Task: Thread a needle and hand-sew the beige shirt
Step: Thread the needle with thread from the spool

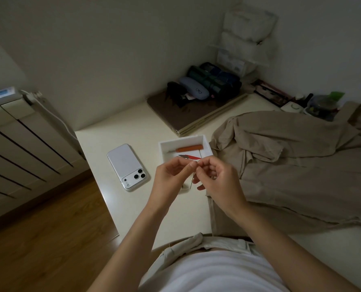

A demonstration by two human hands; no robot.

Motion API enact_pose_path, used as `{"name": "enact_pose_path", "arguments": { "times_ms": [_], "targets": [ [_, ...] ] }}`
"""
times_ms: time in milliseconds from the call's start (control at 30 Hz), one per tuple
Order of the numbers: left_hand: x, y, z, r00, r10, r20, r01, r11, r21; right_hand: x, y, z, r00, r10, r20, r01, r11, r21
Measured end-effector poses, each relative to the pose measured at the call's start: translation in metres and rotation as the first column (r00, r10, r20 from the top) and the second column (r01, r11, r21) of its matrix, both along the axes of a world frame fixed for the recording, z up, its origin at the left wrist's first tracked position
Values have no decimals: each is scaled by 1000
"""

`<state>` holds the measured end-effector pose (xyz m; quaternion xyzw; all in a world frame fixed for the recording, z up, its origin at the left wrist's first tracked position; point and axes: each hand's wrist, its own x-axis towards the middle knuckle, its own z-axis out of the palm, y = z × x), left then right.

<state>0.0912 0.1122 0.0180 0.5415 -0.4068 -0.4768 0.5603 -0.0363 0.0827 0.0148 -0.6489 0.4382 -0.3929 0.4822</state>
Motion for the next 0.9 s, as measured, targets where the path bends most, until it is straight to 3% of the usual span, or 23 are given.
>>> {"name": "enact_pose_path", "arguments": {
  "times_ms": [100, 333, 600, 667, 833, 900],
  "targets": [
    [2, -1, 0, 1000, 15, 11, -16, 999, 34, 0, -1, -1, 999, 17, -32, -17, 1000, -15],
    [0, -5, -4, 982, -2, 189, -14, 996, 83, -2, -4, -5, 995, 25, -95, -28, 999, -32],
    [4, -5, -7, 973, 24, 230, -48, 994, 102, -4, -7, -9, 990, 47, -135, -54, 997, -51],
    [5, -6, -5, 981, 64, 185, -87, 989, 121, -4, -9, -13, 987, 59, -151, -70, 995, -70],
    [8, -5, -1, 991, 45, -125, -31, 994, 106, -4, -15, -20, 982, 92, -166, -104, 992, -66],
    [11, -5, -2, 997, 32, -70, -27, 997, 77, -4, -16, -20, 978, 117, -173, -128, 991, -49]
  ]
}}
